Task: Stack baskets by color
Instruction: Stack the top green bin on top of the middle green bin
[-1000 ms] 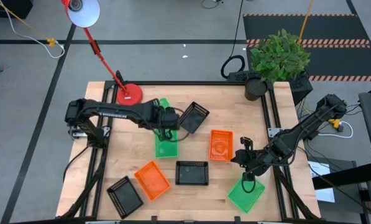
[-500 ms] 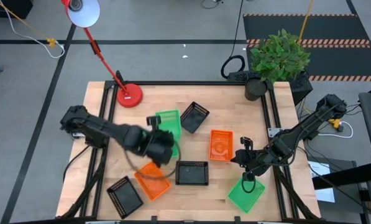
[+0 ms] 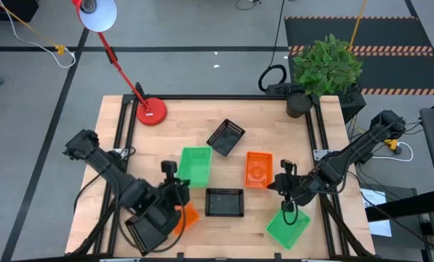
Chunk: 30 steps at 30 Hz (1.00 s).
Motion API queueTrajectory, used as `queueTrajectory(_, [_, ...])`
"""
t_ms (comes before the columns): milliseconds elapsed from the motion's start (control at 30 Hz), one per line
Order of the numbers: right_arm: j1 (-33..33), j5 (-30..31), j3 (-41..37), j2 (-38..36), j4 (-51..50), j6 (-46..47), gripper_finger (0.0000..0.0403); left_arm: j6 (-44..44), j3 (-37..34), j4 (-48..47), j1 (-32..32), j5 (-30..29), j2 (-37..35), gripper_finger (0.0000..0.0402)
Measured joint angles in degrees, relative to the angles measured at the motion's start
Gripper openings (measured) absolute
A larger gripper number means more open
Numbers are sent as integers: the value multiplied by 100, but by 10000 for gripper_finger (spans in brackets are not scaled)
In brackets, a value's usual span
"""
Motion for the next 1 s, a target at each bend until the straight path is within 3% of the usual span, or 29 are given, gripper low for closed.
queueTrajectory(433, [0,-19,-146,0,272,-1,0,-425,-925,349,-288,-248,4,1])
queueTrajectory(1000, [0,-24,-146,0,272,-5,0,-401,-2040,1140,74,-230,4,1])
